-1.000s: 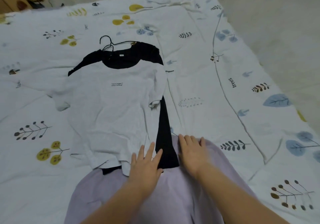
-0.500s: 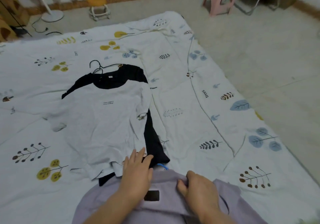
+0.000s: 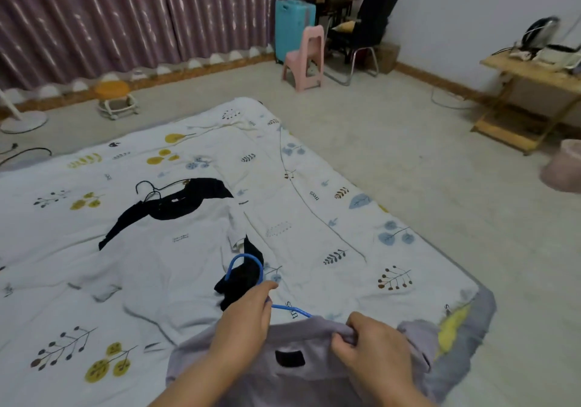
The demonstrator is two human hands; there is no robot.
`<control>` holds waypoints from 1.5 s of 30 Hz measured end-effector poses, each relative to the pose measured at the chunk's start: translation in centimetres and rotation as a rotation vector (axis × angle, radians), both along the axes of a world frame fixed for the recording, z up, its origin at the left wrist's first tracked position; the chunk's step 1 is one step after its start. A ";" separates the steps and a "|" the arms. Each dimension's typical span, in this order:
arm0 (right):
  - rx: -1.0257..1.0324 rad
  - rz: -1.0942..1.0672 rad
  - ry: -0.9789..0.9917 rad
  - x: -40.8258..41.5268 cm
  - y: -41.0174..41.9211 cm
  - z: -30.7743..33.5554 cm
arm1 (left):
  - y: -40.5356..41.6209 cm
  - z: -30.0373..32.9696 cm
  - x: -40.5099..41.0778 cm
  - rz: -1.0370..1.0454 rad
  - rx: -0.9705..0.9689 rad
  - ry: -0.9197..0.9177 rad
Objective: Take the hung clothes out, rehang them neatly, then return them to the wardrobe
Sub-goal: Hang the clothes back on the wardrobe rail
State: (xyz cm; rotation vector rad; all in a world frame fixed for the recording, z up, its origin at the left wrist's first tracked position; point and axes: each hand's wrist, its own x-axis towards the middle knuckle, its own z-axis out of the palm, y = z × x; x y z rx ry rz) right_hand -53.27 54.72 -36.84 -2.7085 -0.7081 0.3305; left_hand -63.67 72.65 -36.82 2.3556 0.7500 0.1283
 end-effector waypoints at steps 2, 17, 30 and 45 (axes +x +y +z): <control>0.018 -0.019 -0.020 -0.8 -1.4 2.3 | -0.7 1.9 -0.8 -0.048 -0.007 -0.053; 0.231 -0.145 -0.237 -2.3 -19.8 19.4 | -18.2 20.0 1.8 -0.438 -0.138 -0.544; 0.517 -0.498 -0.512 -13.9 -43.0 30.9 | -39.2 32.2 -0.3 -0.909 -0.034 -1.002; 0.558 -1.061 -0.741 -29.5 -52.2 34.4 | -48.7 33.2 0.8 -1.308 0.185 -0.820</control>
